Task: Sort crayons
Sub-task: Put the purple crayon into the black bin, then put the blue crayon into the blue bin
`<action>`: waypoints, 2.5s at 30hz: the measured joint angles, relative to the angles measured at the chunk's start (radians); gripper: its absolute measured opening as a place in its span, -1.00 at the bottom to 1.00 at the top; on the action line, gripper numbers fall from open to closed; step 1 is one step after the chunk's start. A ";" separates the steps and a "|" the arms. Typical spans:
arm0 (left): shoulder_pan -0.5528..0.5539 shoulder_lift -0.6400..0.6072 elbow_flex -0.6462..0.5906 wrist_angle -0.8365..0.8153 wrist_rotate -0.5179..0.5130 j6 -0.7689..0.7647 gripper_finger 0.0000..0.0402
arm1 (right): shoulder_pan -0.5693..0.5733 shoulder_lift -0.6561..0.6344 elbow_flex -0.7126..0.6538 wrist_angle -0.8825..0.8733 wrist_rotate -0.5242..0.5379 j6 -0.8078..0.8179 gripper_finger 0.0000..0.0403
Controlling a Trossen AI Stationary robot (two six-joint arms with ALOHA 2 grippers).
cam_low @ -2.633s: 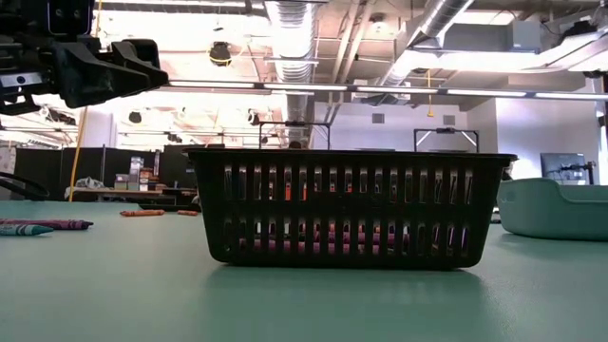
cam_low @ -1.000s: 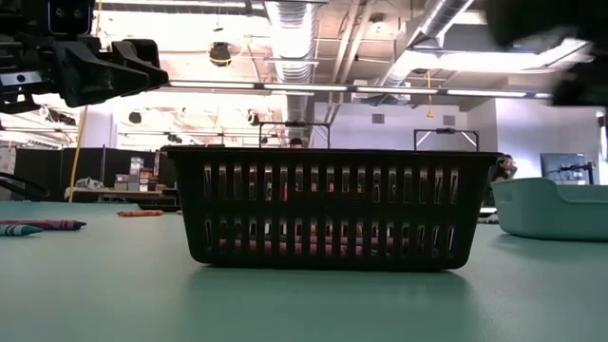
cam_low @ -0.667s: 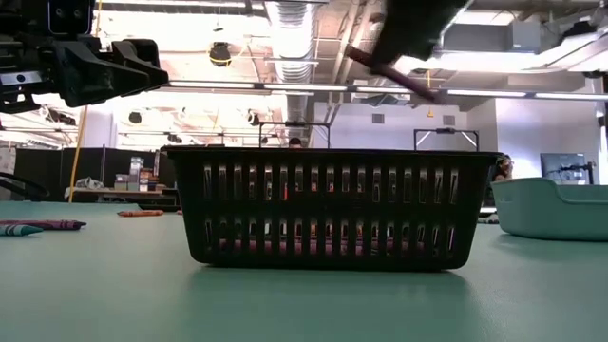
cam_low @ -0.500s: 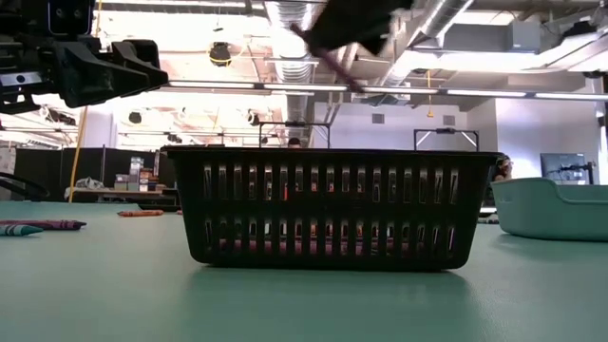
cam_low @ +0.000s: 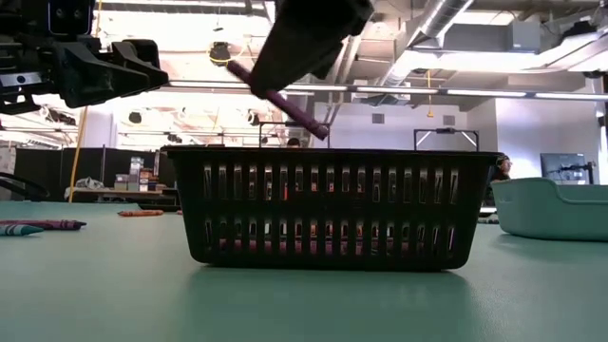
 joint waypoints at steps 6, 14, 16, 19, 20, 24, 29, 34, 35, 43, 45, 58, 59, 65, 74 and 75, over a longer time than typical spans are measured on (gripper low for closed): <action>0.000 0.000 0.000 0.000 0.005 -0.016 -0.52 | -0.001 -0.007 0.009 -0.078 -0.001 0.123 -0.85; 0.000 0.000 0.000 -0.001 0.005 -0.015 -0.52 | 0.000 -0.006 0.007 -0.185 -0.001 0.221 -0.69; 0.000 0.000 0.000 -0.001 0.005 -0.015 -0.52 | 0.000 -0.006 0.007 -0.185 -0.001 0.221 -0.68; 0.000 0.000 0.000 -0.001 0.005 -0.015 -0.52 | 0.000 -0.006 0.007 -0.206 -0.008 0.221 -0.67; 0.000 0.000 0.000 -0.001 0.005 -0.016 -0.52 | 0.003 -0.006 0.007 -0.216 -0.025 0.221 -0.67; 0.000 0.000 0.000 0.000 0.005 -0.035 -0.52 | 0.032 -0.021 0.007 -0.271 -0.080 0.187 -0.67; 0.000 0.003 0.000 -0.025 0.005 -0.130 -0.52 | 0.093 -0.076 -0.003 -0.301 0.044 0.071 -0.67; 0.000 0.010 0.000 -0.021 0.004 -0.168 -0.52 | 0.155 -0.224 -0.147 -0.249 0.302 0.030 -0.67; 0.000 0.010 0.000 -0.021 0.003 -0.175 -0.52 | 0.169 -0.261 -0.193 -0.211 0.349 0.029 -0.67; 0.000 0.010 0.000 -0.021 -0.061 -0.295 -0.52 | 0.236 -0.527 -0.738 0.564 0.534 -0.163 -0.67; 0.000 0.010 0.000 -0.021 -0.122 -0.350 -0.52 | 0.228 -0.569 -0.862 0.781 0.545 -0.229 -0.67; 0.266 0.185 0.200 -0.202 -0.147 -0.556 -0.52 | -0.060 -0.652 -1.366 1.715 0.471 -0.589 -0.67; 0.285 0.211 0.229 -0.227 -0.156 -0.567 -0.52 | -0.080 -0.652 -1.367 1.737 0.474 -0.566 -0.67; 0.371 0.349 0.462 -0.600 -0.159 -0.677 -0.52 | -0.113 -0.626 -1.370 1.700 0.498 -0.403 -0.67; 0.382 0.509 0.715 -0.924 -0.163 -0.684 -0.52 | -0.114 -0.637 -1.370 1.706 0.553 -0.608 -0.67; 0.377 0.529 0.715 -0.888 -0.145 -0.640 -0.52 | -0.114 -0.637 -1.370 1.702 0.553 -0.614 -0.67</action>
